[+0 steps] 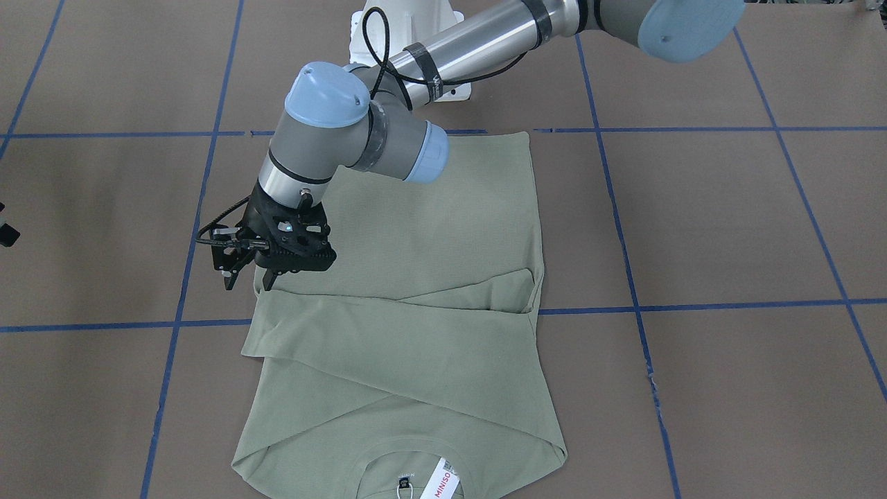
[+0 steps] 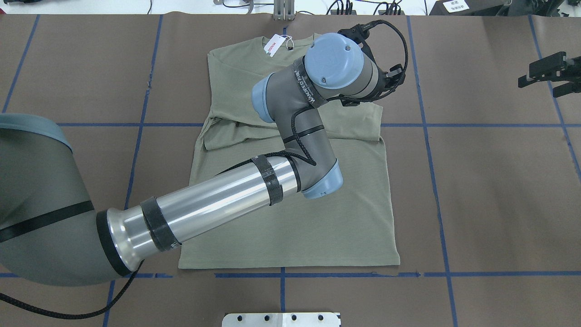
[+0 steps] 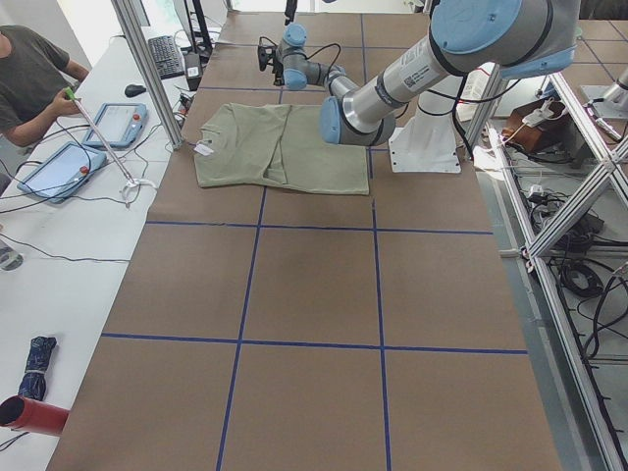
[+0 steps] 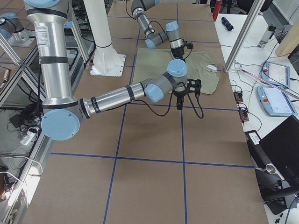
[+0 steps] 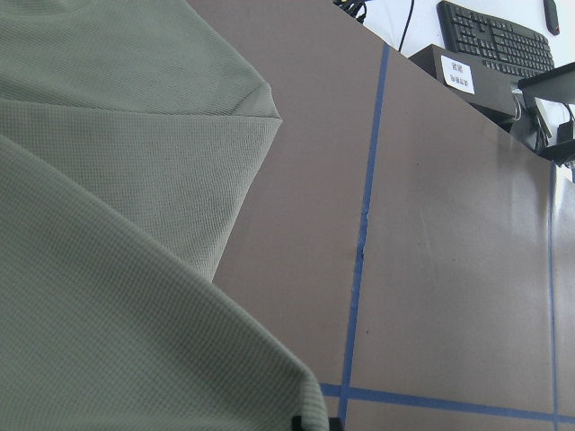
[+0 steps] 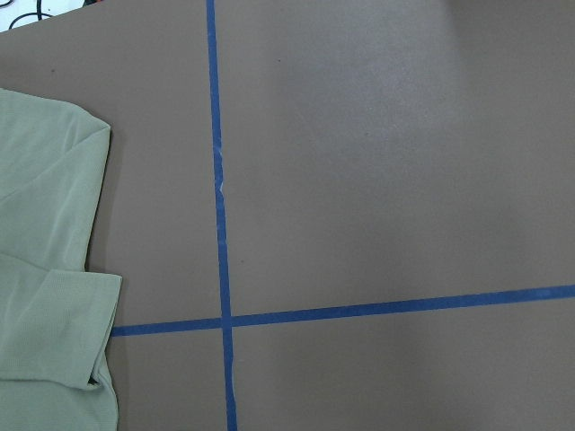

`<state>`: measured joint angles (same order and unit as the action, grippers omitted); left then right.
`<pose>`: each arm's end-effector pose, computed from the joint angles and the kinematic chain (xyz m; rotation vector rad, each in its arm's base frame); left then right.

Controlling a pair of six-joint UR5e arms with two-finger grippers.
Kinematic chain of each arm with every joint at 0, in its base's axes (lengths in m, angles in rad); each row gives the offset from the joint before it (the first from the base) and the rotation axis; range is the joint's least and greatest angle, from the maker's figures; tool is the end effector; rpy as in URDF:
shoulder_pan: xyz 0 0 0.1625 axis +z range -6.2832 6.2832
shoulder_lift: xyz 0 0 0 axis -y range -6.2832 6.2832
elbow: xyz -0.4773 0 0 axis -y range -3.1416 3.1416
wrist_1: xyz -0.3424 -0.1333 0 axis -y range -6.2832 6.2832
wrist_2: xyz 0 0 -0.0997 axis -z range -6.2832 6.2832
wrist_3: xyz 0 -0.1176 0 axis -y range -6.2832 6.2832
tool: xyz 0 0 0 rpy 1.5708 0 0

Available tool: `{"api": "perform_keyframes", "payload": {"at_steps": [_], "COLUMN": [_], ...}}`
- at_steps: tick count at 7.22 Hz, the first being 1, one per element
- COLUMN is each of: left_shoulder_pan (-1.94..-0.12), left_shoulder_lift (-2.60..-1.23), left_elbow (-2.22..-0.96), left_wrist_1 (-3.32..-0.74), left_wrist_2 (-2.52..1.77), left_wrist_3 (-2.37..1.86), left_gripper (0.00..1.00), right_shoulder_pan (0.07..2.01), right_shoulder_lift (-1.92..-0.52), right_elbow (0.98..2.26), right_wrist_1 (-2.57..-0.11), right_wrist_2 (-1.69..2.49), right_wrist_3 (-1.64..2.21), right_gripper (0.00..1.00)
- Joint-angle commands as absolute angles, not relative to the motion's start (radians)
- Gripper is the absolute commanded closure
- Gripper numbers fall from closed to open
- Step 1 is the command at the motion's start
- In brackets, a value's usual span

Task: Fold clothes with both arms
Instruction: 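Fold the grasped sleeve across the shirt body with the left gripper and release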

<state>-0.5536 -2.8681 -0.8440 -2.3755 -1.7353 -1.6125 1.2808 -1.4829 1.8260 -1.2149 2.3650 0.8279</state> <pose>0.6894 -0.5601 0.0312 0.2156 1.3716 -0.3844 -0.0938 -0.4872 0.5217 0.1569 -0.9944 0.2145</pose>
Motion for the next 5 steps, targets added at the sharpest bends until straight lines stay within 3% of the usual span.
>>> {"api": "perform_keyframes", "payload": {"at_steps": [1, 5], "left_shoulder_pan": [-0.561, -0.597], "left_shoulder_lift": [-2.840, -2.417], "left_elbow": [-0.946, -1.558], "left_wrist_1": [-2.344, -2.071], "left_wrist_2": [-1.776, -1.922], "left_wrist_3": [-1.614, -1.512], "left_gripper": [0.10, 0.15], "right_shoulder_pan": [1.266, 0.869], "right_shoulder_lift": [-1.471, -1.511], "right_elbow": [1.830, 2.055], "right_wrist_1": [-1.215, -1.215], "right_wrist_2": [2.364, 2.066], "right_wrist_3": [0.847, 1.390], "right_gripper": [0.00, 0.00]}}
